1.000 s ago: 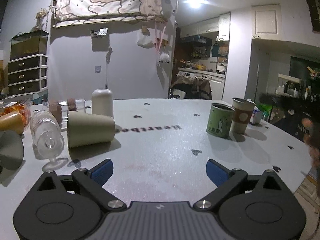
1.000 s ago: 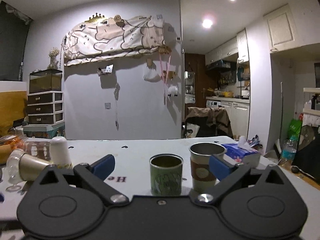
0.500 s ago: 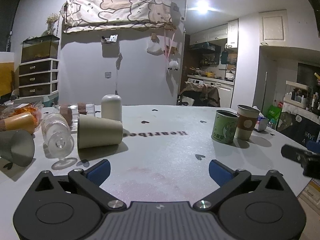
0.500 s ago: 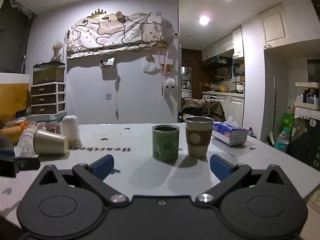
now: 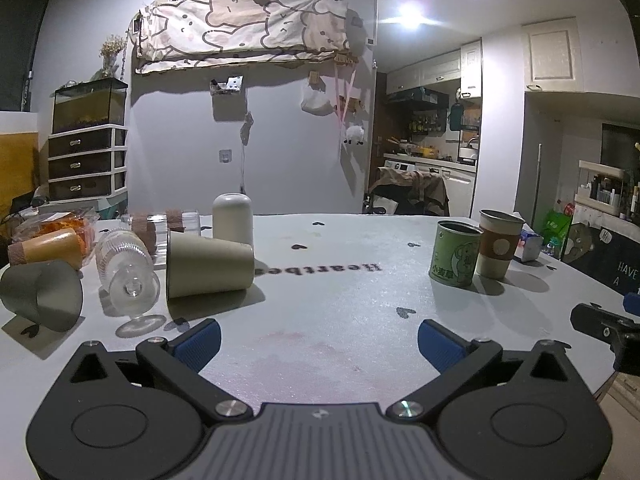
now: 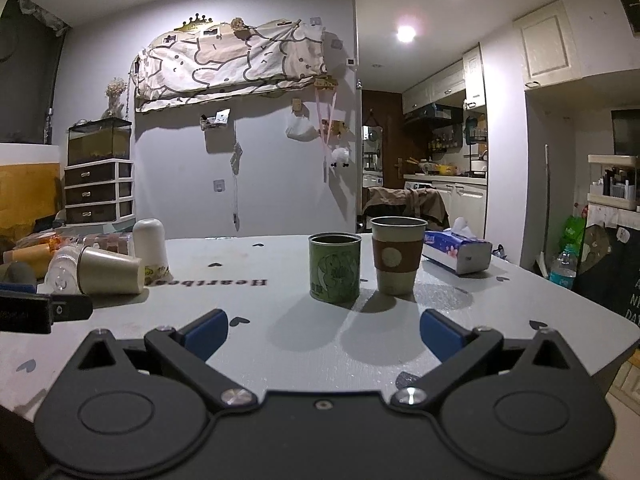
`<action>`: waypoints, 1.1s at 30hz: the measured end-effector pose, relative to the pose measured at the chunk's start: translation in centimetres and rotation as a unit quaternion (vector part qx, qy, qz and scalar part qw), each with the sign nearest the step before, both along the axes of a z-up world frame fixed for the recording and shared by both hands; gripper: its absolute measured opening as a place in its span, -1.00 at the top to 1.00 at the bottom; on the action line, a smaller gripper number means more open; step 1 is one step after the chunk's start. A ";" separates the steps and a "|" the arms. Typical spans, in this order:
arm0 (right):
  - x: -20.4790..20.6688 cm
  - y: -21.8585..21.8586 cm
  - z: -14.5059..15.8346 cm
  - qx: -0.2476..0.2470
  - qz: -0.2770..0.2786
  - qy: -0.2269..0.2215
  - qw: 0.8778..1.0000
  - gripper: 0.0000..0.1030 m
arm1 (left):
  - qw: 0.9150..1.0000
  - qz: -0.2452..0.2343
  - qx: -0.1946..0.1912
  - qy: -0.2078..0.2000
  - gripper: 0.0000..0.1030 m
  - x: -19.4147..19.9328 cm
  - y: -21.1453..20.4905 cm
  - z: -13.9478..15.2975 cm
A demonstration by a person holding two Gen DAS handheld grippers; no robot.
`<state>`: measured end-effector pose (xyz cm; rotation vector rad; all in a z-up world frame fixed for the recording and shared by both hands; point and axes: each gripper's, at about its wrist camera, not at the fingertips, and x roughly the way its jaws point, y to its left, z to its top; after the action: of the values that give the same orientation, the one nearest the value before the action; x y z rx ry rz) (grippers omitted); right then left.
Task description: Flip cup upright
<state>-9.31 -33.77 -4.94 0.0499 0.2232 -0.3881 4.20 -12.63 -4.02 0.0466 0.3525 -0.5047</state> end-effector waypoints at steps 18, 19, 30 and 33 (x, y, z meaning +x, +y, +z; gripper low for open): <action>-0.1 -0.4 0.2 0.003 -0.002 0.003 1.000 -1.00 | 1.000 0.001 0.004 -0.001 -1.00 -0.1 0.0 -0.1; -0.1 -0.4 0.2 0.003 -0.001 0.003 1.000 -1.00 | 1.000 0.001 0.004 -0.001 -1.00 -0.1 0.0 -0.1; -0.1 -0.3 0.2 0.003 -0.002 0.004 1.000 -1.00 | 1.000 0.001 0.004 -0.001 -1.00 -0.1 0.0 0.0; -0.1 -0.3 0.2 0.003 -0.001 0.004 1.000 -1.00 | 1.000 0.002 0.005 -0.001 -1.00 -0.1 0.0 0.0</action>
<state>-9.39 -34.08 -4.69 0.0542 0.2319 -0.3907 4.05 -12.61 -4.06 0.0565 0.3529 -0.4996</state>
